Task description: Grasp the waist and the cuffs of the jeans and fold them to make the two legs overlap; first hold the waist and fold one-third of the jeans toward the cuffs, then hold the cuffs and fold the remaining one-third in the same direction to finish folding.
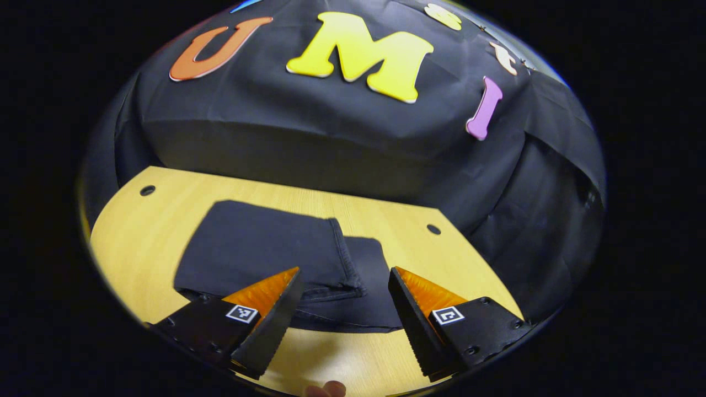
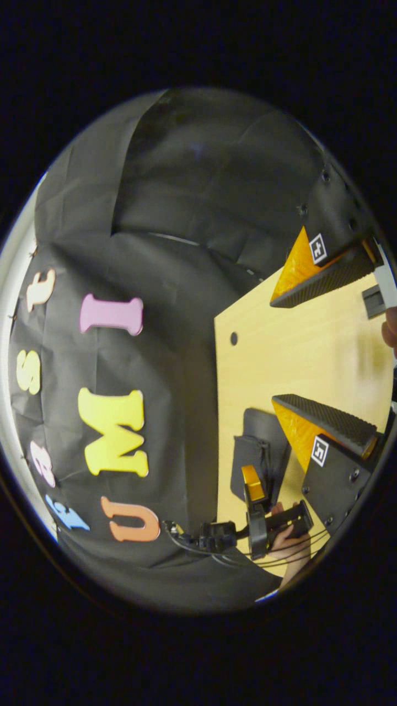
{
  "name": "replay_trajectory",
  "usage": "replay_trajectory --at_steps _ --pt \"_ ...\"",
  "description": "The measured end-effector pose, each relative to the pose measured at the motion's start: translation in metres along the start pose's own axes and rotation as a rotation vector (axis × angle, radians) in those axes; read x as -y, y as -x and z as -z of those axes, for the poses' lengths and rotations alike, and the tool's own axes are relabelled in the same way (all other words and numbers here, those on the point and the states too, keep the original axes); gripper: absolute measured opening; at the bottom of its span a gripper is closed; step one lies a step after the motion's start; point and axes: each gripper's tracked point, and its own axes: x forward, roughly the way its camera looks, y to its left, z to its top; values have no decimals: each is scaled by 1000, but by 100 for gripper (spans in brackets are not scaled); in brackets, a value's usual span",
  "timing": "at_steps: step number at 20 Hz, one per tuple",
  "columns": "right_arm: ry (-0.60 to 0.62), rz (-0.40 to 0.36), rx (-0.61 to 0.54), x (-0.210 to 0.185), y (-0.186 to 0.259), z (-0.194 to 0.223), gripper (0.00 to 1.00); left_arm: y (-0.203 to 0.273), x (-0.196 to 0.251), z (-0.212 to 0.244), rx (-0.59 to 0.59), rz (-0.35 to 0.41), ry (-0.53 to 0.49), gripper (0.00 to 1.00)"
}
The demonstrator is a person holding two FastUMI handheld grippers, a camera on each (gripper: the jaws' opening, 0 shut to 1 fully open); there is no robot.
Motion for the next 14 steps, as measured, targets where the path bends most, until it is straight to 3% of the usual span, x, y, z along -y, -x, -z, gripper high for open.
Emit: replay_trajectory --at_steps 3,8,11,14 --pt "53 -114 132 -55 -20 -63 94 56 -18 -88 148 -66 -37 98" --pt "55 -217 312 -128 -40 -136 94 140 -60 -192 330 -201 -165 100" --pt "44 -265 363 -155 -38 -157 94 190 -55 -223 409 -272 -211 98" --pt "31 -264 390 -162 -30 -163 94 223 -55 -219 443 -283 -215 97"
